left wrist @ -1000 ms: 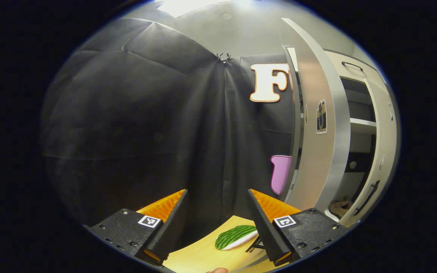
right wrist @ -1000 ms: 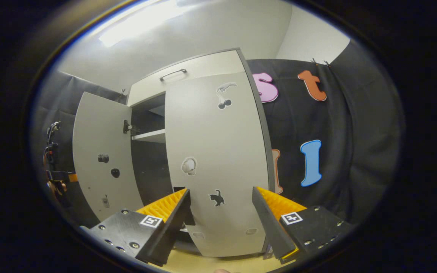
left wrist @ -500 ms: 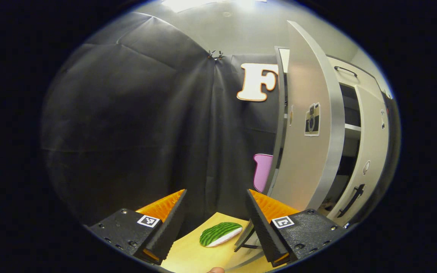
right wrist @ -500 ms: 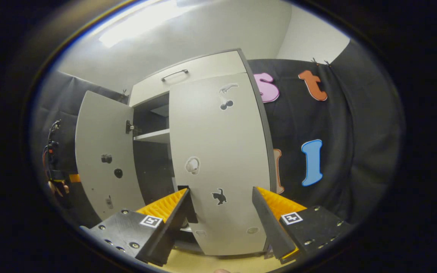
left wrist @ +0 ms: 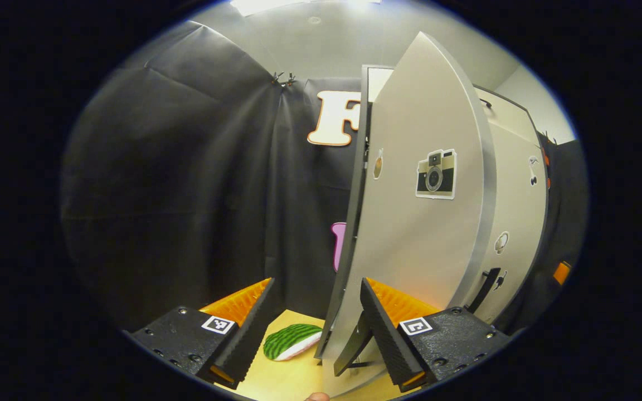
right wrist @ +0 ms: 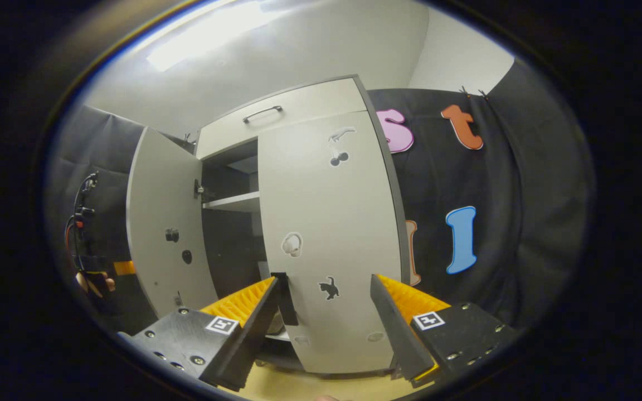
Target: Grab one shoe with the right hand and put it into the shoe cabinet, grab the other shoe with the left hand and put it into the shoe cabinet; then close the right door with the right hand and the left door with the left hand.
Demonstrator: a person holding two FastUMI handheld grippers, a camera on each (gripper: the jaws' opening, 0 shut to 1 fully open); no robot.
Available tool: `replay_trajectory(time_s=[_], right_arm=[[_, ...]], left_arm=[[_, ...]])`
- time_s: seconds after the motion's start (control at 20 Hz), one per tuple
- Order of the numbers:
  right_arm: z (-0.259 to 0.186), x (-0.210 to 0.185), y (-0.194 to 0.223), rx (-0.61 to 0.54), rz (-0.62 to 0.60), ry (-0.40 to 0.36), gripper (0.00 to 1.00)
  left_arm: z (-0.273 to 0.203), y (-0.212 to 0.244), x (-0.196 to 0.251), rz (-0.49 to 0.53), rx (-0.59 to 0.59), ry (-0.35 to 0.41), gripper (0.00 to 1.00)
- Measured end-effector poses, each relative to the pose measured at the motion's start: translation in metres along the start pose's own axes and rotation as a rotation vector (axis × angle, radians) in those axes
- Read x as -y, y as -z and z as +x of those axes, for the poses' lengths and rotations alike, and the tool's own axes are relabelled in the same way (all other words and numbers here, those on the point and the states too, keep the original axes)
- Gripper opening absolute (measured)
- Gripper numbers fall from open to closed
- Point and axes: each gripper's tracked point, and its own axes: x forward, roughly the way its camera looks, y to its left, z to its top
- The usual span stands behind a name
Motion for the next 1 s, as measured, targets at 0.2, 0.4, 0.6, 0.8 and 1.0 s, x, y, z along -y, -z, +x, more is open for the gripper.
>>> replay_trajectory(time_s=[0.2, 0.4, 0.6, 0.8, 1.0], right_arm=[[-0.006, 0.002, -0.002, 0.005, -0.002, 0.006, 0.98], [-0.01, 0.002, 0.0, -0.001, 0.011, 0.008, 0.98], [-0.016, -0.002, 0.0, 0.001, 0.029, 0.004, 0.98], [-0.02, -0.003, -0.003, 0.007, 0.027, -0.001, 0.98], [-0.022, -0.002, -0.003, 0.005, 0.037, -0.007, 0.98]], left_arm=[[0.011, 0.007, 0.037, -0.033, -0.013, 0.078, 0.92], [0.02, 0.01, 0.067, -0.015, -0.003, 0.126, 0.92], [0.029, 0.017, 0.095, -0.016, -0.014, 0.17, 0.93], [0.031, 0.021, 0.106, 0.012, -0.015, 0.166, 0.94], [0.024, 0.022, 0.108, 0.016, -0.016, 0.171, 0.94]])
